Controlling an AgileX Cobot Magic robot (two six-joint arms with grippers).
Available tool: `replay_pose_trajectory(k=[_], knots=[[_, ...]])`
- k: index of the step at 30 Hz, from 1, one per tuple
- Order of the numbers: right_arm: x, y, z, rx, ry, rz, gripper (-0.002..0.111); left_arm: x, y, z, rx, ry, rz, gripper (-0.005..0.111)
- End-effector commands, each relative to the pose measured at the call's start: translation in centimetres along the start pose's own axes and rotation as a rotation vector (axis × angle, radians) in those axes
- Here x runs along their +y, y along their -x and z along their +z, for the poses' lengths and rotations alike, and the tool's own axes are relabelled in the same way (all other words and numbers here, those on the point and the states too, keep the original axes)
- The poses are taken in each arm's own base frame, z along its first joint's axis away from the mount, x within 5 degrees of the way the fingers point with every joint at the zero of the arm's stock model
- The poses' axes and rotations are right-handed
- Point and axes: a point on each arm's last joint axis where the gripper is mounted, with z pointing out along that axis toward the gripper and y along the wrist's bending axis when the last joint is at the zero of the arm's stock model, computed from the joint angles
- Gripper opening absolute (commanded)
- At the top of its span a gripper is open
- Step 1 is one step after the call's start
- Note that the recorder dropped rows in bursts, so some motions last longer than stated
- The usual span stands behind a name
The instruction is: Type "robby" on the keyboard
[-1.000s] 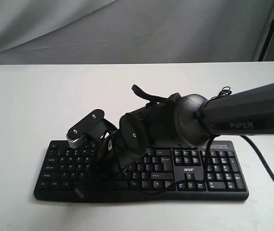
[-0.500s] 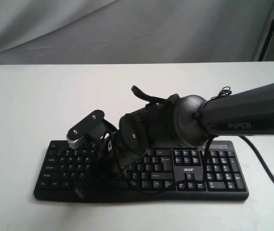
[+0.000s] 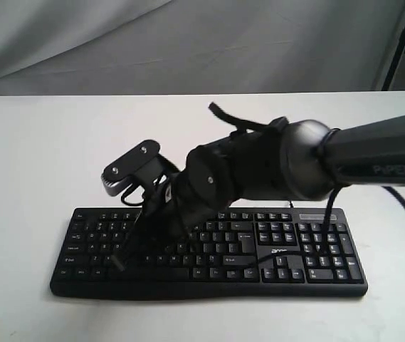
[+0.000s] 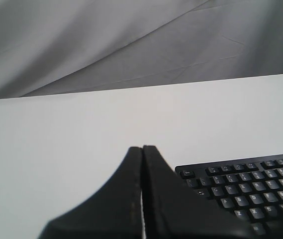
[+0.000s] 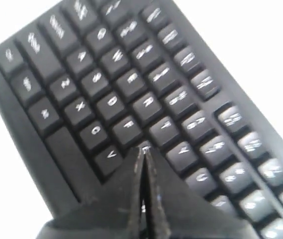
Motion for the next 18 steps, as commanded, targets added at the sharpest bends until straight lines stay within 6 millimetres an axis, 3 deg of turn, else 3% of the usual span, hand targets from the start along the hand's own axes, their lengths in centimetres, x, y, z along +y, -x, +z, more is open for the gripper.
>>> replay_pose_trajectory(k=[1, 9, 18], knots=[[-1.8, 0.6, -1.5, -0.030, -0.028, 0.036, 0.000, 0.0, -0.1, 0.0, -0.007, -0.005, 0.003, 0.000], [-2.7, 0.6, -1.2, -0.041, -0.044, 0.041, 0.000, 0.0, -0.1, 0.0, -0.007, -0.005, 0.003, 0.000], [-2.6, 2.1, -0.4, 0.020, -0.013, 0.025, 0.000, 0.0, -0.1, 0.0, -0.007, -0.005, 0.003, 0.000]])
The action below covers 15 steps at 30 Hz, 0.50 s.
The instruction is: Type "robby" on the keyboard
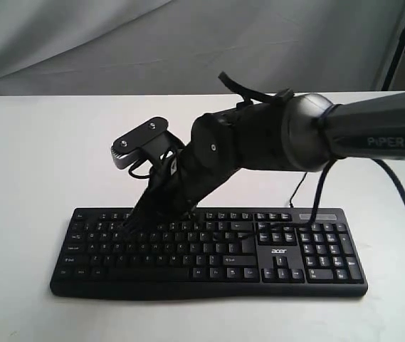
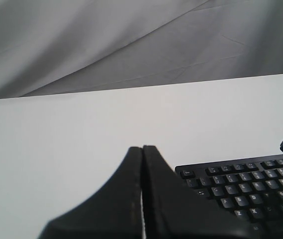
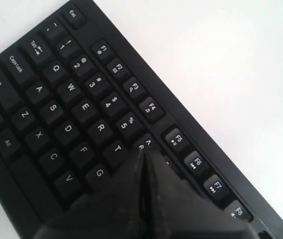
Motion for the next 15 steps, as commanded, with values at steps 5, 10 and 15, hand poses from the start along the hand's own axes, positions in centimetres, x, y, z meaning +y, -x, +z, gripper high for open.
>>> replay_pose_trajectory(k=[5, 10, 15], knots=[[0.2, 0.0, 0.7, 0.032, 0.007, -0.018, 0.000, 0.0, -0.1, 0.0, -0.007, -0.005, 0.003, 0.000], [0.6, -0.2, 1.6, 0.034, 0.010, -0.026, 0.000, 0.0, -0.1, 0.0, -0.007, -0.005, 0.003, 0.000], [1.1, -0.2, 2.0, 0.023, 0.013, -0.028, 0.000, 0.0, -0.1, 0.0, -0.007, -0.005, 0.003, 0.000]])
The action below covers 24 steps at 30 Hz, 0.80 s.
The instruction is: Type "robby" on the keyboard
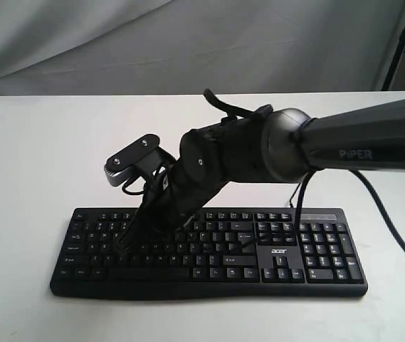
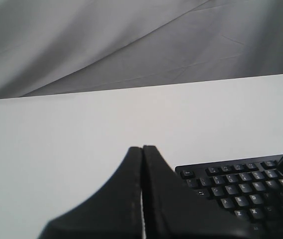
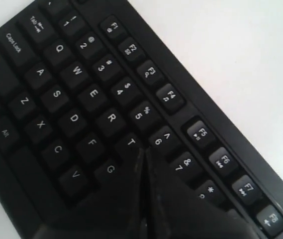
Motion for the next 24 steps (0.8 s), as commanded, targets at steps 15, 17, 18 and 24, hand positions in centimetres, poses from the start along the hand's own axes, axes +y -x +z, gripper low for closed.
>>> replay_pose_trajectory(k=[15, 17, 18, 24], knots=[[0.2, -0.2, 1.3, 0.001, -0.005, -0.016, 0.000, 0.0, -0.1, 0.0, -0.007, -0.005, 0.003, 0.000], [0.2, -0.2, 1.4, 0.002, -0.005, -0.015, 0.000, 0.0, -0.1, 0.0, -0.007, -0.005, 0.003, 0.000], [0.0, -0.2, 1.4, 0.003, -0.008, -0.018, 0.000, 0.0, -0.1, 0.0, -0.007, -0.005, 0.003, 0.000], [-0.2, -0.6, 2.1, 0.022, -0.010, -0.017, 0.000, 0.0, -0.1, 0.0, -0.007, -0.005, 0.003, 0.000]])
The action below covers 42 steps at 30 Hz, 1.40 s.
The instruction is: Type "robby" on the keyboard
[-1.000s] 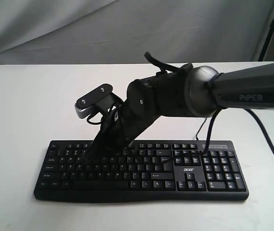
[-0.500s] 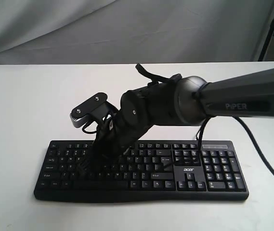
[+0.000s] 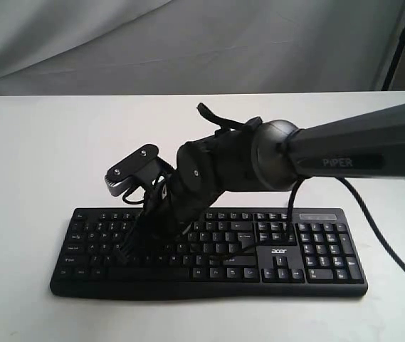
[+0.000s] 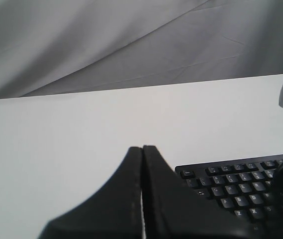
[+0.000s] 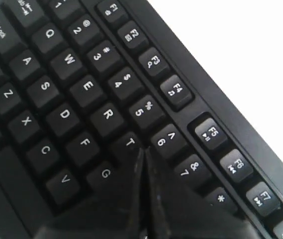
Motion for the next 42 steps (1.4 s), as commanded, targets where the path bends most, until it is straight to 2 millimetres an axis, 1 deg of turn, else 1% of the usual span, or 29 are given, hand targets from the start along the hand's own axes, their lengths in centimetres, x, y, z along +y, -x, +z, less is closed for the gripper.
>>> replay_pose_trajectory(k=[1, 4, 8, 11, 13, 15, 17, 19, 20, 22, 24, 26, 29, 34, 39, 41, 42], knots=[[-0.3, 0.1, 0.3, 0.000, -0.008, -0.009, 0.000, 0.0, -0.1, 0.0, -0.007, -0.005, 0.003, 0.000], [-0.3, 0.1, 0.2, 0.001, -0.009, -0.011, 0.000, 0.0, -0.1, 0.0, -0.007, -0.005, 0.003, 0.000], [-0.2, 1.0, -2.3, -0.036, -0.012, -0.022, 0.000, 0.0, -0.1, 0.0, -0.007, -0.005, 0.003, 0.000], [0.1, 1.9, -5.5, -0.085, -0.019, -0.037, 0.000, 0.0, -0.1, 0.0, -0.007, -0.005, 0.003, 0.000], [0.2, 2.5, -8.5, -0.117, -0.042, -0.047, 0.000, 0.0, -0.1, 0.0, -0.007, -0.005, 0.003, 0.000], [0.4, 2.5, -11.5, -0.151, -0.059, -0.039, 0.000, 0.0, -0.1, 0.0, -0.007, -0.005, 0.003, 0.000], [0.7, 1.7, -15.2, -0.168, -0.075, -0.031, 0.000, 0.0, -0.1, 0.0, -0.007, -0.005, 0.003, 0.000], [0.9, -0.2, -18.8, -0.187, -0.101, 0.001, 0.000, 0.0, -0.1, 0.0, -0.007, -0.005, 0.003, 0.000], [1.0, -1.4, -19.9, -0.194, -0.117, 0.016, 0.000, 0.0, -0.1, 0.0, -0.007, -0.005, 0.003, 0.000], [1.3, -4.2, -22.6, -0.249, -0.133, 0.079, 0.000, 0.0, -0.1, 0.0, -0.007, -0.005, 0.003, 0.000], [1.5, -6.6, -24.4, -0.302, -0.141, 0.156, 0.000, 0.0, -0.1, 0.0, -0.007, -0.005, 0.003, 0.000], [1.4, -8.5, -25.6, -0.371, -0.158, 0.221, 0.000, 0.0, -0.1, 0.0, -0.007, -0.005, 0.003, 0.000], [1.1, -10.5, -25.8, -0.420, -0.194, 0.268, 0.000, 0.0, -0.1, 0.0, -0.007, -0.005, 0.003, 0.000], [0.8, -11.5, -25.2, -0.432, -0.214, 0.331, 0.000, 0.0, -0.1, 0.0, -0.007, -0.005, 0.003, 0.000], [0.4, -12.6, -25.0, -0.333, -0.255, 0.426, 0.000, 0.0, -0.1, 0.0, -0.007, -0.005, 0.003, 0.000], [0.4, -12.9, -25.0, -0.320, -0.261, 0.431, 0.000, 0.0, -0.1, 0.0, -0.007, -0.005, 0.003, 0.000], [0.4, -13.2, -25.4, -0.333, -0.266, 0.426, 0.000, 0.0, -0.1, 0.0, -0.007, -0.005, 0.003, 0.000]])
